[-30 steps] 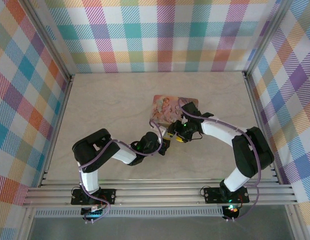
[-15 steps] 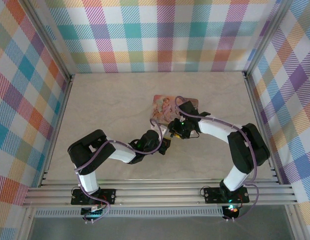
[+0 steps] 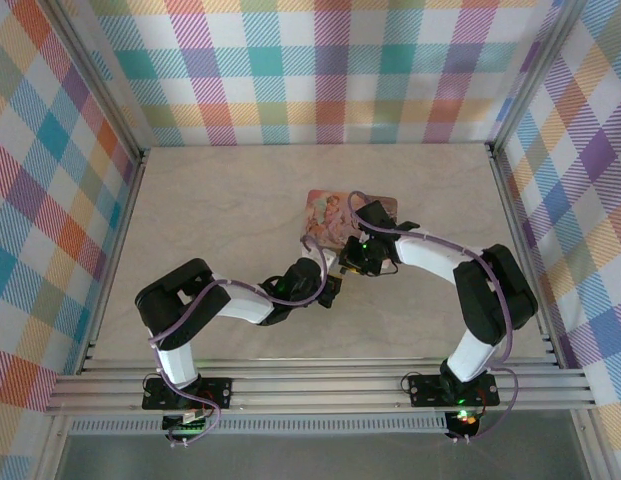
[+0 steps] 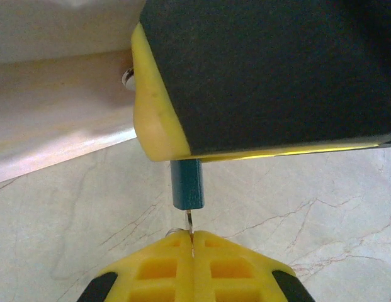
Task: Unlock the padlock with the key
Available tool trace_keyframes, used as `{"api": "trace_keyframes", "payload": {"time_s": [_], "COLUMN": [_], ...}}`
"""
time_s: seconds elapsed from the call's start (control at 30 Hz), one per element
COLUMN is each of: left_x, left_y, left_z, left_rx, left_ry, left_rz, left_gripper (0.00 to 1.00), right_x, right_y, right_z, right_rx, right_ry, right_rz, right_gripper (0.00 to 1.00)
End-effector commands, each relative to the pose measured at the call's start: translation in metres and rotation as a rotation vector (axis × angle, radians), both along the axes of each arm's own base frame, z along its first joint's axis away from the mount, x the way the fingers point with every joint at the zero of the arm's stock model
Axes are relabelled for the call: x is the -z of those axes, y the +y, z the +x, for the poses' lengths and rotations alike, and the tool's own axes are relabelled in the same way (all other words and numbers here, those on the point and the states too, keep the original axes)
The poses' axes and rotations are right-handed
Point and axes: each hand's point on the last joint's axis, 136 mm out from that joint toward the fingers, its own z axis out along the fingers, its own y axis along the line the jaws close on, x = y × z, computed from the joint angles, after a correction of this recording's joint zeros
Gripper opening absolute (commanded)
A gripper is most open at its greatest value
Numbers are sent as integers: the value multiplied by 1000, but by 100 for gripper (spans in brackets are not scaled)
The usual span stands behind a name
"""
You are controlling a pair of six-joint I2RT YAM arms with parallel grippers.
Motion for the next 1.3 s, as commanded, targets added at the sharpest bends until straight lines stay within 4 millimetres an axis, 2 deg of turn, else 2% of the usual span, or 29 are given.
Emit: {"api": "trace_keyframes", "payload": {"time_s": [0.0,0.13,0.3,0.57,0.77,1.0,1.27], "left_x": [-37,-33,-33,-33,-36,-38,-44], "left_y": [-15,-15,-19,-23,-24,-8,10], "left_z": [4,2,0,-3,-12,-24,-26], "left_rx": [19,20,40,57,96,92,39], "left_ry": [-61,-45,-41,-17,7,28,46], "left_rz": [-68,-73,-75,-94,-105,-95,-92], "left_gripper": [0,0,0,1,16,30,33], "right_x": [20,26,25,9,4,2,0], "right_y": [-5,-2,-5,-2,-5,-19,-28], "right_z": [-36,-40,-44,-36,-34,-32,-36], "right_rx": [-38,-33,-35,-49,-53,-21,-6], "right_ry": [171,193,182,99,56,27,-8], "right_rz": [-41,-16,-11,31,59,74,61], "right_gripper": [9,0,0,0,0,0,0]}}
